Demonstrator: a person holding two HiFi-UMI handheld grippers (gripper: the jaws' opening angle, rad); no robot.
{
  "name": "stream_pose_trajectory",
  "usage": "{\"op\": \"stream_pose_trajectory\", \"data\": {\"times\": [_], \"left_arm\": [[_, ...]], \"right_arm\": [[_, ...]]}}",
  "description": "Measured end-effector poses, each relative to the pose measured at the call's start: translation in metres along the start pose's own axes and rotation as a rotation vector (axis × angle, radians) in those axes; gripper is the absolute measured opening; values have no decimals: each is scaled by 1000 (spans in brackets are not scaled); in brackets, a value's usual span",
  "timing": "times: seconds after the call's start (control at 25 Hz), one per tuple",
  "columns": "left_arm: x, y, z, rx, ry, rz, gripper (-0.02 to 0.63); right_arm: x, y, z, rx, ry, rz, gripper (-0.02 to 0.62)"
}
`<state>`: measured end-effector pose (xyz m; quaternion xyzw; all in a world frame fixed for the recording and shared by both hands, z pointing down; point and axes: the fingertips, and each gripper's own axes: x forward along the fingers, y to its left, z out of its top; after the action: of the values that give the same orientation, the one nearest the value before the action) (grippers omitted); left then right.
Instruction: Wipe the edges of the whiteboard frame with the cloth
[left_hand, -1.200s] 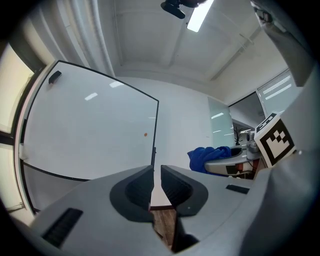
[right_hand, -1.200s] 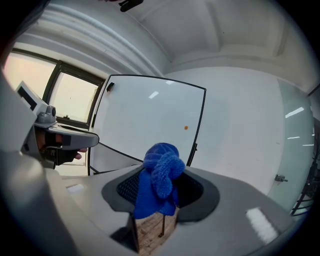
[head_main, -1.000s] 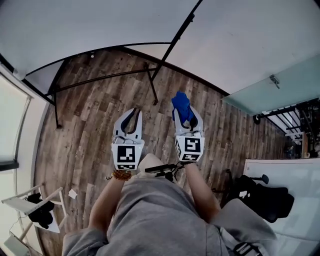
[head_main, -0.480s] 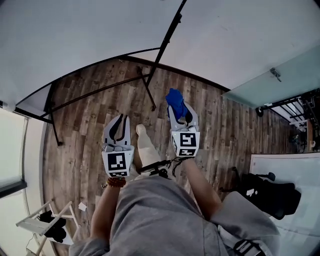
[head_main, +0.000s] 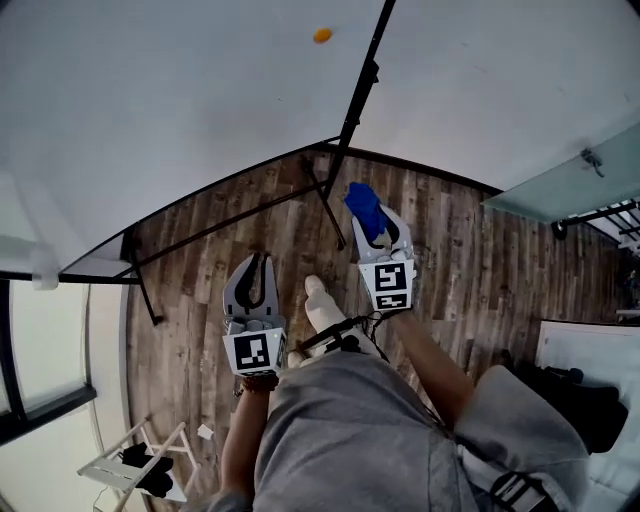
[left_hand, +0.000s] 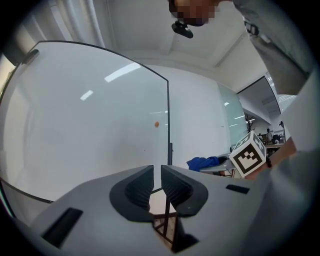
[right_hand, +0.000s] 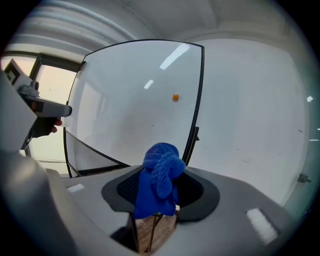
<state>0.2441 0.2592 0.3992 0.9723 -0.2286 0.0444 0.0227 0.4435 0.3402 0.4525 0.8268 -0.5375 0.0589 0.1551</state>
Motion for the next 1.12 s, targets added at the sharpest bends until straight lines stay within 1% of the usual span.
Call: {"op": "stream_pose_trajectory", "data": {"times": [0.12, 0.2, 0.28, 0.36, 0.44, 0.48, 0.52, 0.6, 0.72, 0.76, 0.84, 0.92, 0.96, 1.0, 1.04, 1.08, 1.12], "left_arm": [[29, 11, 1, 22, 0, 17, 51], [46, 21, 0, 18, -2, 41, 51], [57, 31, -6, -4, 1, 66, 51], [59, 35, -16, -46, -8, 83, 51], [52, 41, -23, -106, -21, 90, 51], [49, 48, -24, -112, -12, 87, 51], [50, 54, -25, -89, 1, 82, 51], [64, 58, -25, -33, 25, 95, 51], [87, 60, -19, -17, 69, 176, 51], [93, 64, -18, -9, 68, 206, 51], [106, 71, -15, 3, 23, 263, 51], [122, 68, -19, -17, -10, 302, 51], [127, 63, -25, -46, 0, 314, 51], [130, 58, -32, -76, 27, 324, 51], [134, 55, -38, -86, 63, 330, 51], [143, 54, -41, -73, 90, 332, 51], [156, 53, -40, -54, 98, 332, 51]], "right_arm": [[41, -8, -6, -7, 8, 33, 184], [67, -9, -8, -42, 17, 61, 184], [88, -5, -11, -107, 27, 97, 184], [102, -4, -17, -151, 45, 118, 184], [110, 4, -32, -155, 68, 119, 184], [114, 13, -41, -147, 76, 121, 184], [119, 19, -47, -145, 86, 129, 184], [135, 6, -54, -161, 116, 161, 184], [170, -19, -71, -144, 148, 209, 184], [182, -24, -81, -136, 157, 214, 184], [206, -35, -101, -148, 174, 222, 184], [221, -50, -118, -159, 200, 238, 184], [223, -56, -128, -156, 220, 245, 184], [223, -59, -140, -145, 241, 253, 184], [226, -59, -151, -131, 254, 260, 183], [233, -62, -157, -125, 258, 267, 184], [245, -68, -160, -130, 256, 273, 184]]}}
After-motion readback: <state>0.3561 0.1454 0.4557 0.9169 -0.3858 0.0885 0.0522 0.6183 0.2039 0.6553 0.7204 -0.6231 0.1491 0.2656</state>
